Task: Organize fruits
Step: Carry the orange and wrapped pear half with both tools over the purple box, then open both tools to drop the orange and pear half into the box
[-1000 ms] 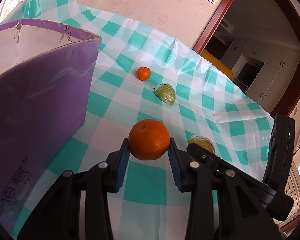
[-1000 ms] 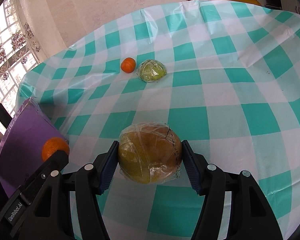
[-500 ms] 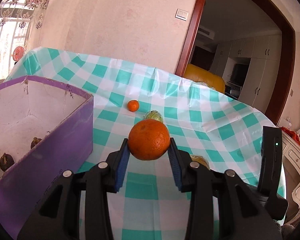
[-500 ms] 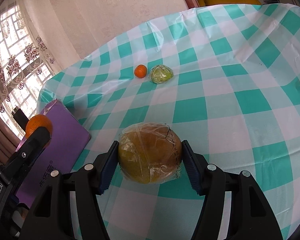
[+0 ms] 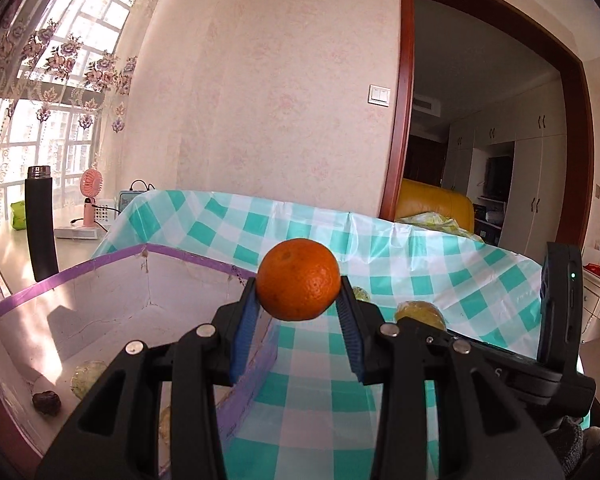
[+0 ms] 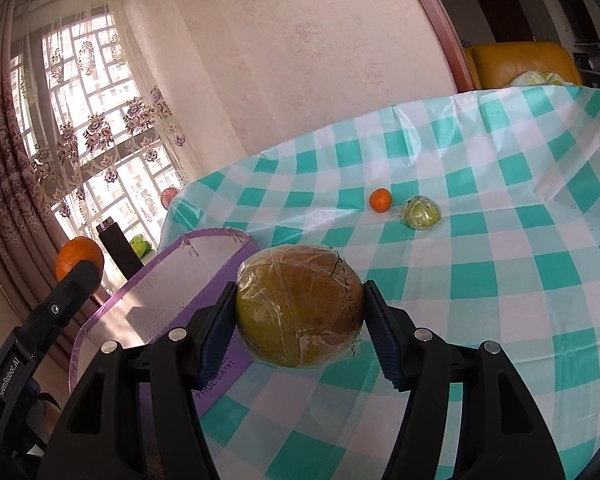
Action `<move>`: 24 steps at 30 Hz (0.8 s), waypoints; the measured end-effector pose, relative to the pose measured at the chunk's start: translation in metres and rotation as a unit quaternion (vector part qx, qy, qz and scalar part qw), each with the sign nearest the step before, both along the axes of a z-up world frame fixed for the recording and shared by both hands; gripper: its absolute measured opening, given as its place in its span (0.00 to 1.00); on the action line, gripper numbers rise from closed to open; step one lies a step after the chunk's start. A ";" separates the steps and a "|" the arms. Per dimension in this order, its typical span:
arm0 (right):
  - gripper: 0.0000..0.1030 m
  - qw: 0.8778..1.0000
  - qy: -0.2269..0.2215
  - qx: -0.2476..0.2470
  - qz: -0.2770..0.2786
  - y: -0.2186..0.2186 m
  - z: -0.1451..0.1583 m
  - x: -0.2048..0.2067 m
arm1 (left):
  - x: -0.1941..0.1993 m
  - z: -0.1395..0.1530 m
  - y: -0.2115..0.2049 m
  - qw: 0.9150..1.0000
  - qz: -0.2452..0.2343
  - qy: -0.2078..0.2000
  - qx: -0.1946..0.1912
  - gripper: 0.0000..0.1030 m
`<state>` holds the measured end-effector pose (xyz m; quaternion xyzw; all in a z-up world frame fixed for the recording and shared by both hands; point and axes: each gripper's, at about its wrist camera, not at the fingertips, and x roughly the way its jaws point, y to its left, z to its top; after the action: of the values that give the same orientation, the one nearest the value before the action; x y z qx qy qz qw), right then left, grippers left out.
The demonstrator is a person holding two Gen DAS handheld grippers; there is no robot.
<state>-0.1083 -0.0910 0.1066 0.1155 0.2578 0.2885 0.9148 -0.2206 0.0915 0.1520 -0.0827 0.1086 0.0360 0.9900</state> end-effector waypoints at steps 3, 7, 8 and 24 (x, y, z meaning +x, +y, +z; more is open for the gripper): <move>0.59 1.000 -0.014 -0.016 0.023 0.019 0.005 -0.009 | -0.009 0.000 0.022 1.000 0.023 0.008 -0.006 0.38; 0.59 0.998 -0.027 -0.028 0.048 0.040 0.012 -0.017 | -0.018 -0.002 0.048 0.998 0.058 0.027 -0.002 0.38; 0.59 0.998 -0.031 -0.032 0.053 0.044 0.014 -0.019 | -0.018 -0.004 0.054 0.997 0.066 0.038 0.005 0.38; 0.59 0.983 -0.044 -0.123 0.128 0.158 0.024 -0.007 | -0.004 -0.041 0.111 0.973 0.117 0.198 0.008 0.38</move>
<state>-0.1151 0.0665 0.1306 -0.0448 0.2640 0.3743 0.8878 -0.2243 0.2022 0.1114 -0.0780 0.2915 0.1679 0.9385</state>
